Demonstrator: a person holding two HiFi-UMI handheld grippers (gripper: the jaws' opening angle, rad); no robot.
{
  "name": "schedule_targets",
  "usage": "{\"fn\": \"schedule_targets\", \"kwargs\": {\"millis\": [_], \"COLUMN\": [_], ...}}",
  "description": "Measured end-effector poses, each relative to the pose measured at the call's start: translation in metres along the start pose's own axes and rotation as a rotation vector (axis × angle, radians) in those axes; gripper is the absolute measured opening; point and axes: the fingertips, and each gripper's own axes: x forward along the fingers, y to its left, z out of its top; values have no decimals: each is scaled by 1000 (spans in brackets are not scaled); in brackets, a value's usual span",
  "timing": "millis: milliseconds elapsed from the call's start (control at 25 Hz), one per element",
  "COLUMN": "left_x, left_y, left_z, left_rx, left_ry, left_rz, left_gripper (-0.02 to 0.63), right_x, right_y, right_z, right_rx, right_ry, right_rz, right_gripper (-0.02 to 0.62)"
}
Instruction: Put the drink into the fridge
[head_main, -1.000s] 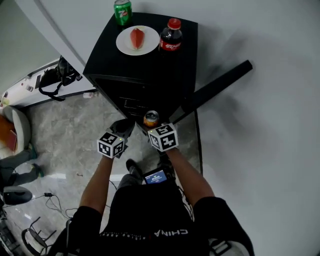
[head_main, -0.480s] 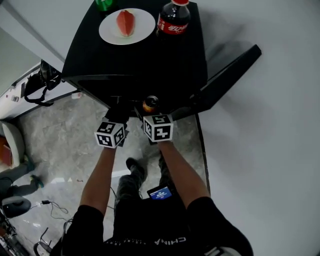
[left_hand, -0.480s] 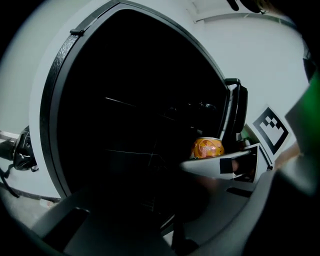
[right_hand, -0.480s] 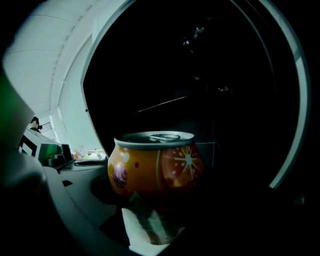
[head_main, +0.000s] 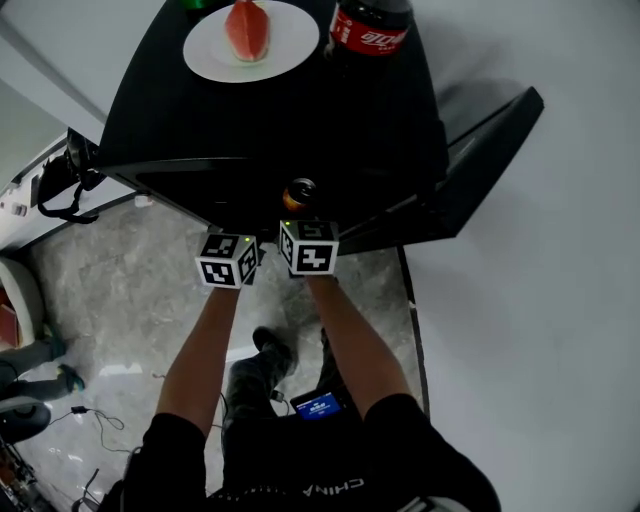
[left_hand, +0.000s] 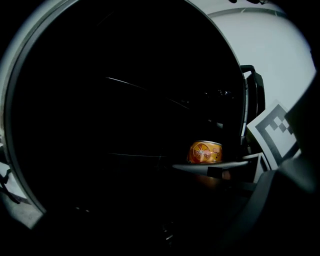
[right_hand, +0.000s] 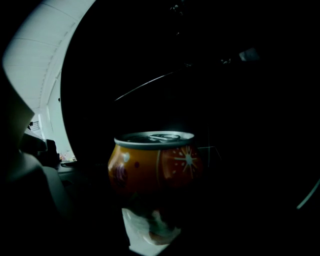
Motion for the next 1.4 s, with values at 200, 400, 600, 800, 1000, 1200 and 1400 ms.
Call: {"fn": "schedule_targets", "kwargs": {"millis": [200,400,600,800,1000,1200,1400], "left_x": [18,33,44,48,50,44,37], "left_y": [12,26,39,45,48,45,39], "left_z": [3,-2,-22,-26,-24,-23,-17], "left_rx": [54,78,84,82,67,67,75], "left_ry": [1,10,38,40,37,53,59], "left_rz": [2,9,37,38,39,43,52], "left_gripper": [11,11,11,11,11,11,11], "right_x": [24,43,62,63,69,64,64], "right_y": [-8,-9,-10,-2,-5,-1,-13], "right_z": [3,8,-3,37,41,41,7], "right_rx": [-54,-90,-128,-211,-210,-213,-140], "right_ry": [-45,-91,-102,-224,-236,-222,-114], "right_rz": [-56,-71,-65,-81,-77,-60,-59], "right_gripper": [348,348,348,348,349,351,367]}}
